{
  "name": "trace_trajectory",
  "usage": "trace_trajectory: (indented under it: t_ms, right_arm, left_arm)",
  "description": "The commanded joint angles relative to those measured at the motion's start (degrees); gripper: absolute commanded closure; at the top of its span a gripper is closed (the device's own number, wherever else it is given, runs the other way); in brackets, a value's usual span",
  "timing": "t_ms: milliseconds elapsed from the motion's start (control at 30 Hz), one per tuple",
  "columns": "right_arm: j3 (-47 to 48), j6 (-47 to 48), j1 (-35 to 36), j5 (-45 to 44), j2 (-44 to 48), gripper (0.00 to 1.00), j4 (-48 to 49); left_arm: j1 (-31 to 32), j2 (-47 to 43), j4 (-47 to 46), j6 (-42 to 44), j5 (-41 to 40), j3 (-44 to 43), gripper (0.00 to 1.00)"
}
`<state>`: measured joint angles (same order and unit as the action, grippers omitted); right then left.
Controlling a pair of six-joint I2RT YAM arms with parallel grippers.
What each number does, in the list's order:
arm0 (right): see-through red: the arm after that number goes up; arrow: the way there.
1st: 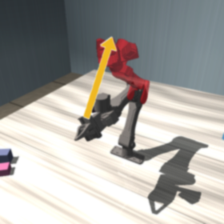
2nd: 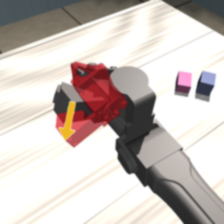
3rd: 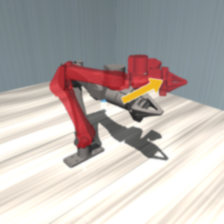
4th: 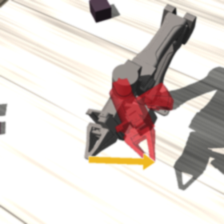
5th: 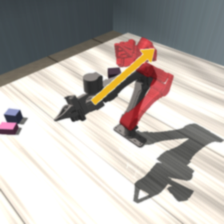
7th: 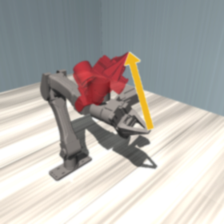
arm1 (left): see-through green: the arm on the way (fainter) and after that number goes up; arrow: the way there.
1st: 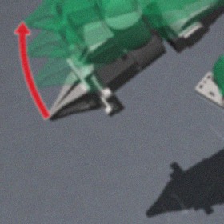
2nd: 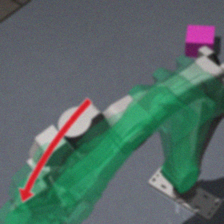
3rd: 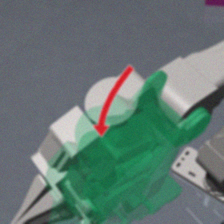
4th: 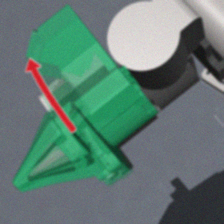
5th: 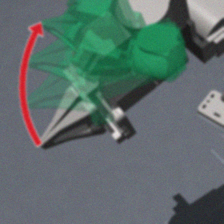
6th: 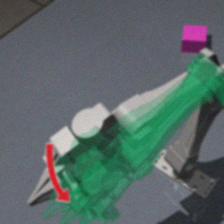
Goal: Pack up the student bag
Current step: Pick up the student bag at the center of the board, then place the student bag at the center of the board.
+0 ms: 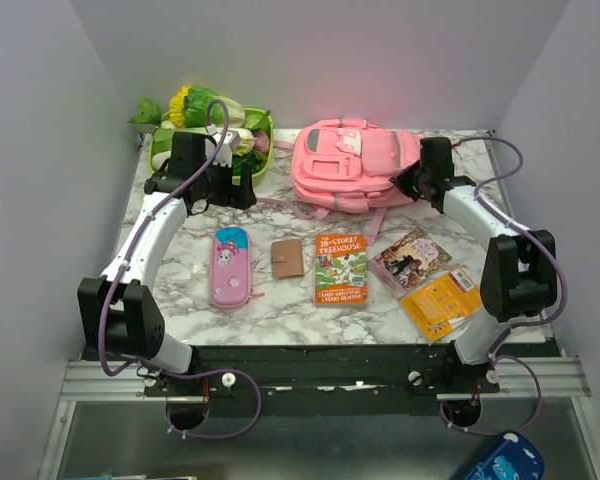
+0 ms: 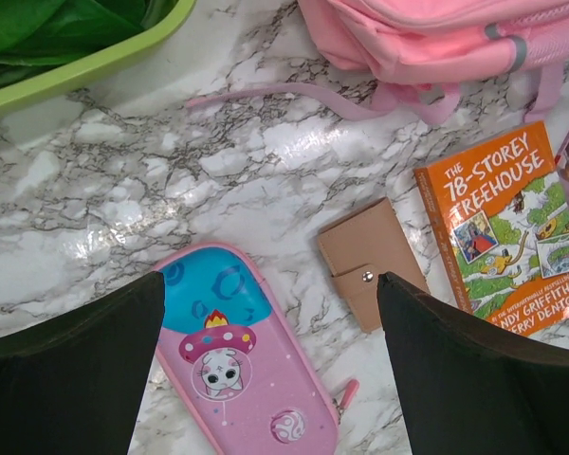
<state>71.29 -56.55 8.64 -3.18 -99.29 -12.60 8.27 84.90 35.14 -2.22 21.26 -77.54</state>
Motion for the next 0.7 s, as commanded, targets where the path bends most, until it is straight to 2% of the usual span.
trace_trajectory:
  t_ms: [0,367,500,667]
  right_arm:
    - [5.5,-1.6,4.9,3.5,6.7,0.99,4.0]
    - [2.2,6.1,13.6,-9.5,19.1,1.00,-1.0]
    - [-3.4,8.1,17.9,-16.2,24.5,0.99,-3.5]
    - [-13.3,3.8,24.3,-22.7,32.8,0.99,-6.8]
  left_arm:
    - [0.6,-0.7,-2.2,-1.3,-0.2,2.5,0.01]
    - [3.1,0.2,-4.3,0.3,-1.5,6.2,0.01]
    - [5.9,1.2,-5.1,0.7,-1.9,7.4,0.01]
    - [11.4,3.9,-5.8,1.3,-4.3,9.0,0.01]
